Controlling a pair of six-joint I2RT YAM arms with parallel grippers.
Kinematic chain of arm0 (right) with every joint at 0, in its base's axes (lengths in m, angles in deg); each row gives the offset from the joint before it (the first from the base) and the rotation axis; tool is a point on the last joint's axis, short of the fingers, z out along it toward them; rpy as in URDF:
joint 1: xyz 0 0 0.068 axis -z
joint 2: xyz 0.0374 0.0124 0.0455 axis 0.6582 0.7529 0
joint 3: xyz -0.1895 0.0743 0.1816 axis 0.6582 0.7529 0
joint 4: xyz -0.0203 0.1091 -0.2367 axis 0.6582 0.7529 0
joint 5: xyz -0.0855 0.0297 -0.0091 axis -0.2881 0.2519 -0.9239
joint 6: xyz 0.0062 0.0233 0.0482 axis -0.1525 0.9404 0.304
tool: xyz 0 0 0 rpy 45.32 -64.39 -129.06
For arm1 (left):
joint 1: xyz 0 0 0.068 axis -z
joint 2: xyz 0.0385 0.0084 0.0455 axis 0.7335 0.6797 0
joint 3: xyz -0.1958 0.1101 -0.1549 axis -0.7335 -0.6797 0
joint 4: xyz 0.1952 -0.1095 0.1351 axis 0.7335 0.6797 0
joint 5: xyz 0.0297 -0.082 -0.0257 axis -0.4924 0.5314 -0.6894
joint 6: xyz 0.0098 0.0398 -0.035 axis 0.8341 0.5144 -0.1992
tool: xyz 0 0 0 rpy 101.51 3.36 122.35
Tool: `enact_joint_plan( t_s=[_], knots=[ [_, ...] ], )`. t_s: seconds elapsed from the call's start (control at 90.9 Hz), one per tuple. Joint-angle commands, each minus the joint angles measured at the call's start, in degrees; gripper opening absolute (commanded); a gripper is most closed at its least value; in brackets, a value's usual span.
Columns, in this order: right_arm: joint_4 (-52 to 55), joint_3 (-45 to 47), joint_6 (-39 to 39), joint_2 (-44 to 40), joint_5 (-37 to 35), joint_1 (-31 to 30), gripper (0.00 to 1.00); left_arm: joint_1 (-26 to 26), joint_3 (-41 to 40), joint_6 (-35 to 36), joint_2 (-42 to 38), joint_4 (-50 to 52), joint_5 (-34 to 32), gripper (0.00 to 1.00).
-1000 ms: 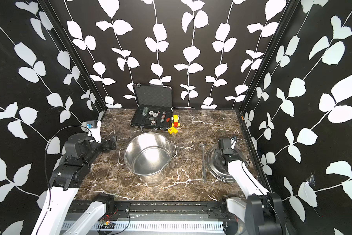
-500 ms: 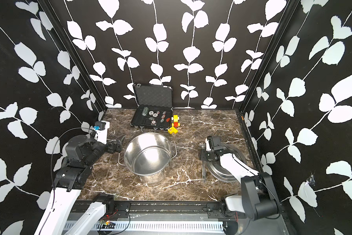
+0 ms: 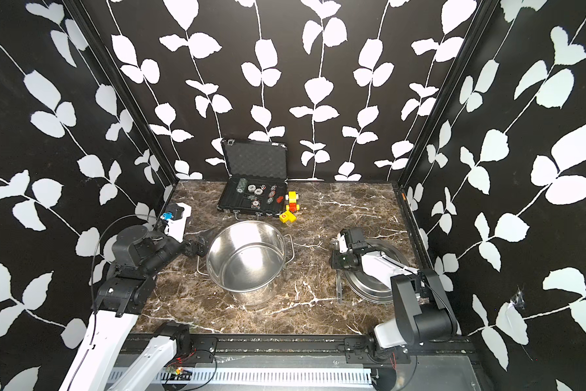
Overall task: Stir the soup with a spoon
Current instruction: Pick up the spoon from the center of the board.
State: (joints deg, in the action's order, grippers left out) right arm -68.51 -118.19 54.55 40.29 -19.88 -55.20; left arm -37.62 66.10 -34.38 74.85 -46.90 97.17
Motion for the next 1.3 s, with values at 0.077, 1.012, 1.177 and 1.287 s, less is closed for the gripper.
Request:
enact_joint_plan(
  t_s=[0.077, 1.012, 1.177, 1.287],
  knots=[
    [-4.53, 1.37, 0.86, 1.08, 3.80, -0.07, 0.21, 2.66, -4.67, -1.65, -0.16, -11.88, 8.27, 0.88],
    [10.15, -9.81, 18.30, -24.69, 32.93, -2.01, 0.00, 53.63, 1.12, 68.71, 31.84, -26.88, -6.99, 0.58],
    [6.35, -10.17, 24.02, -26.00, 35.14, -4.29, 0.00, 56.76, 2.23, 69.43, 35.59, -32.43, -4.39, 0.54],
    [5.91, -10.83, 25.37, -25.46, 35.00, -6.17, 0.00, 58.52, 2.30, 70.05, 37.57, -35.19, -4.77, 0.52]
  ],
)
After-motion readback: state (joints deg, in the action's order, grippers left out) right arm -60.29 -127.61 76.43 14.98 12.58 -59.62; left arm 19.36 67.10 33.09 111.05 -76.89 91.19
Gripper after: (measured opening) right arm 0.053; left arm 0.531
